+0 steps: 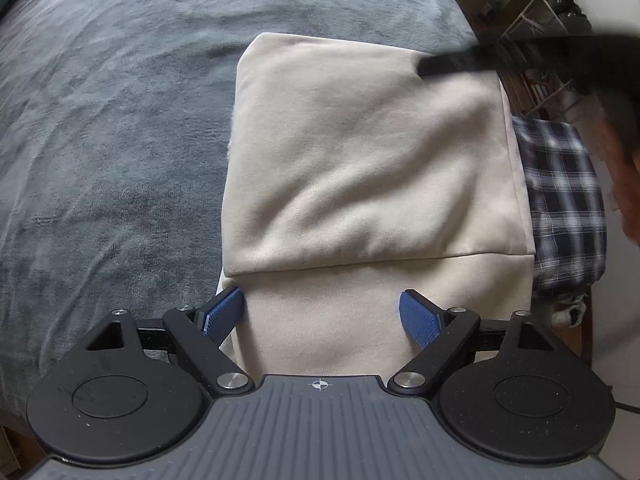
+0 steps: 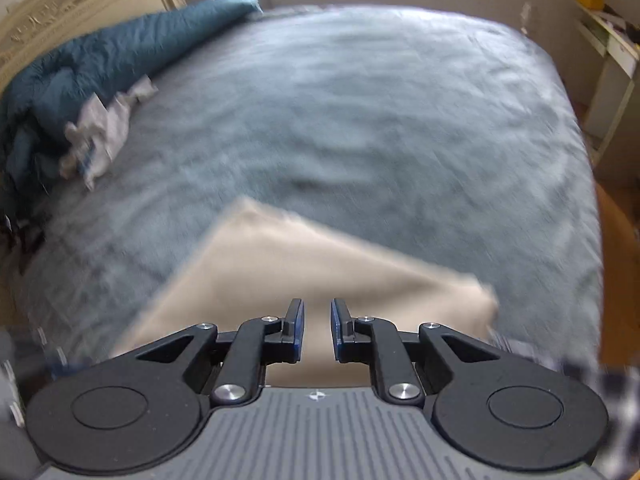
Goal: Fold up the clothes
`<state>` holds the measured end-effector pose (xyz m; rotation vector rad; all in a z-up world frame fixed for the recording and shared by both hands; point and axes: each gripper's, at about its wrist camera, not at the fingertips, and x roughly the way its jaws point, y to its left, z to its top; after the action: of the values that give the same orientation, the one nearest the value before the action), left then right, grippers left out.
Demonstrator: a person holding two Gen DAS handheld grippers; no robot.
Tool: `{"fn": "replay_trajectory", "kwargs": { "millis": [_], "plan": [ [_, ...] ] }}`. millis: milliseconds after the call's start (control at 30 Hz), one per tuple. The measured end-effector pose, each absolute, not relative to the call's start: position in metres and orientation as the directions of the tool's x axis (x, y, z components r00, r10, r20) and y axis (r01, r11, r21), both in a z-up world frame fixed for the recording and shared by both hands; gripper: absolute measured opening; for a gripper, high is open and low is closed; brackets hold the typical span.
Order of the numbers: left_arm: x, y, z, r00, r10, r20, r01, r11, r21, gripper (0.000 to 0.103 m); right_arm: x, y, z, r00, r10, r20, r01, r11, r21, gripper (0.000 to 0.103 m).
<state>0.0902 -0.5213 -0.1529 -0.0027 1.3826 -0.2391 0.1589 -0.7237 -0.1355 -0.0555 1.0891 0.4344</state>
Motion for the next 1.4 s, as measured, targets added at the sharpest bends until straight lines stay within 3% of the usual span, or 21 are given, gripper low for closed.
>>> {"fn": "replay_trajectory", "kwargs": {
  "millis": [167, 300, 667, 1033, 1233, 1300, 1400],
  "plan": [
    [0.09, -0.524, -0.153, 0.164, -0.165, -0.973, 0.175, 0.975, -0.136, 0.086, 0.142, -0.74, -0.186, 0.364, 0.221, -0.905, -0.295, 0.949, 0.113, 0.016],
    [0.089, -0.529, -0.154, 0.172, -0.143, -0.975, 0.198, 0.974, -0.108, 0.086, 0.137, -0.745, -0.175, 0.393, 0.221, -0.892, -0.251, 0.96, 0.127, 0.016],
    [0.089, -0.529, -0.156, 0.171, -0.129, -0.977, 0.194, 0.976, -0.095, 0.086, 0.091, -0.742, -0.142, 0.364, 0.285, -0.887, -0.328, 0.93, 0.165, 0.016],
    [0.086, -0.532, -0.156, 0.171, -0.124, -0.978, 0.195, 0.977, -0.09, 0.086, 0.081, -0.735, -0.169, 0.294, 0.356, -0.887, -0.27, 0.921, 0.28, 0.017],
    [0.071, -0.51, -0.142, 0.204, -0.188, -0.961, 0.177, 0.972, -0.153, 0.083, 0.079, -0.741, -0.167, 0.337, 0.37, -0.866, -0.209, 0.926, 0.314, 0.017],
    [0.062, -0.493, -0.133, 0.231, -0.227, -0.946, 0.167, 0.967, -0.192, 0.081, 0.068, -0.755, -0.157, 0.38, 0.403, -0.833, -0.158, 0.915, 0.371, 0.019],
    [0.051, -0.469, -0.128, 0.242, -0.286, -0.927, 0.156, 0.955, -0.253, 0.076, 0.042, -0.785, -0.15, 0.434, 0.424, -0.795, -0.006, 0.884, 0.468, 0.032]
  ]
}}
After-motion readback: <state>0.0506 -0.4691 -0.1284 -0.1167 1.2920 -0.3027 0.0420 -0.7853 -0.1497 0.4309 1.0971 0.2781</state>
